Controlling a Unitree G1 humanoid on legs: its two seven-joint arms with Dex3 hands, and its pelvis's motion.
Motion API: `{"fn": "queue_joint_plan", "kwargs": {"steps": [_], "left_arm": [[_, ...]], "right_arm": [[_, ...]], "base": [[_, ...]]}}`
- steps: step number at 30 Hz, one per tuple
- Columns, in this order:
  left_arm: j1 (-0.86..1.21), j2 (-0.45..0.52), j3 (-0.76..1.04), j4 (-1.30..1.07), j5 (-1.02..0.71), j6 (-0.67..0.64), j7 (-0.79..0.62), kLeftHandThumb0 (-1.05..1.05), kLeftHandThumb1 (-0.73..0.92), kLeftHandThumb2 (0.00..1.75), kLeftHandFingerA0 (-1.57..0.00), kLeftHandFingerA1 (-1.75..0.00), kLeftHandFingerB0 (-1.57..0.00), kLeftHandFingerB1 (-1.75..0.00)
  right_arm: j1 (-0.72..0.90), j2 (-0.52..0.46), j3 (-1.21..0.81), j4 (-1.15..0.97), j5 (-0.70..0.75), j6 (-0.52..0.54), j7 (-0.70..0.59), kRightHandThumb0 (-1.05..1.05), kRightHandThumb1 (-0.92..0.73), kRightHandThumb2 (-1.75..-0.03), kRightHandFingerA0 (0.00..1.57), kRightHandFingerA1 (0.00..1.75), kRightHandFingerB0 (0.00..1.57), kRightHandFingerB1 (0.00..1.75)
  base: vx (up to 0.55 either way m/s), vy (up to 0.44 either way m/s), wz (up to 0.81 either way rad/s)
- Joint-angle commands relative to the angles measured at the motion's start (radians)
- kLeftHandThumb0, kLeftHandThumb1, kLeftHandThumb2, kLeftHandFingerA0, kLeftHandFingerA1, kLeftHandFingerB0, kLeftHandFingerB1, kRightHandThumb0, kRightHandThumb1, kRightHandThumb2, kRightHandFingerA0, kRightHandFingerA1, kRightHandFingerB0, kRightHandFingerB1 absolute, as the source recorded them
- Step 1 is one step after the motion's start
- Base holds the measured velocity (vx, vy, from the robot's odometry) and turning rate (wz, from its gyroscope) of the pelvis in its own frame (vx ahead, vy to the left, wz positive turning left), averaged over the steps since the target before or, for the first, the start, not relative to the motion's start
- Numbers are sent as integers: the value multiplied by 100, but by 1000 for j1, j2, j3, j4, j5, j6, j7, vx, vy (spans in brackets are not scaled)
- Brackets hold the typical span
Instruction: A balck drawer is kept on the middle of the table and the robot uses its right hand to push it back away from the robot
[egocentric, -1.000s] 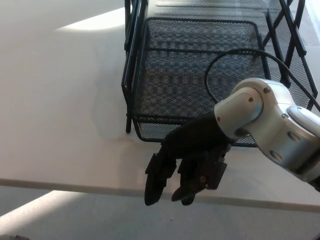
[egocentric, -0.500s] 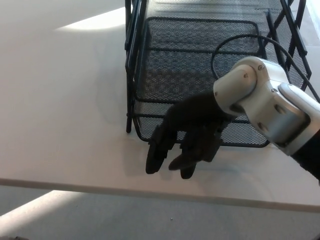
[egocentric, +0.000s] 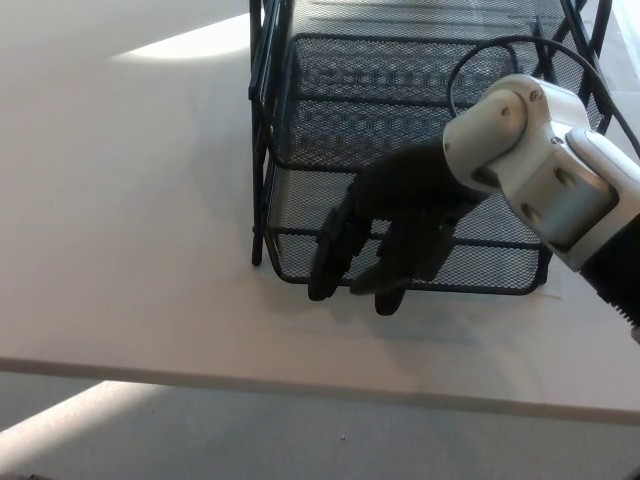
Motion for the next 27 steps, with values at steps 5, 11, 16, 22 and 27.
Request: {"fn": "queue_joint_plan", "kwargs": {"steps": [5,11,16,22,27], "left_arm": [[9,18,0,3,15,-7,7,-55,75,63,-51,-38,-35,-33],[15,17,8,-1,2,-14,-6,-56,72,63,-49,-39,-33,-33],[11,18,-5,2,21,-15,13,-55,75,63,-50,-39,-34,-33],[12,20,-6,4,20,-13,12,-55,75,63,-52,-39,-34,-33],[14,17,5,3,5,-11,3,-55,71,62,-49,-39,-34,-33]], "right_arm": [[47,-31,-12,-29,-40,-75,-1,-50,-75,-63,56,46,39,38],[118,-79,-9,-102,-65,-63,6,-49,-75,-63,56,46,38,38],[229,-167,-27,-278,-59,-54,27,-53,-64,-91,50,57,35,50],[372,-253,-85,-508,-14,-11,42,-51,-79,-63,55,45,40,36],[457,-332,-189,-747,54,53,72,-50,-80,-64,53,43,38,35]], "base": [[0,0,0],[0,0,0],[0,0,0],[0,0,0],[0,0,0]]}}
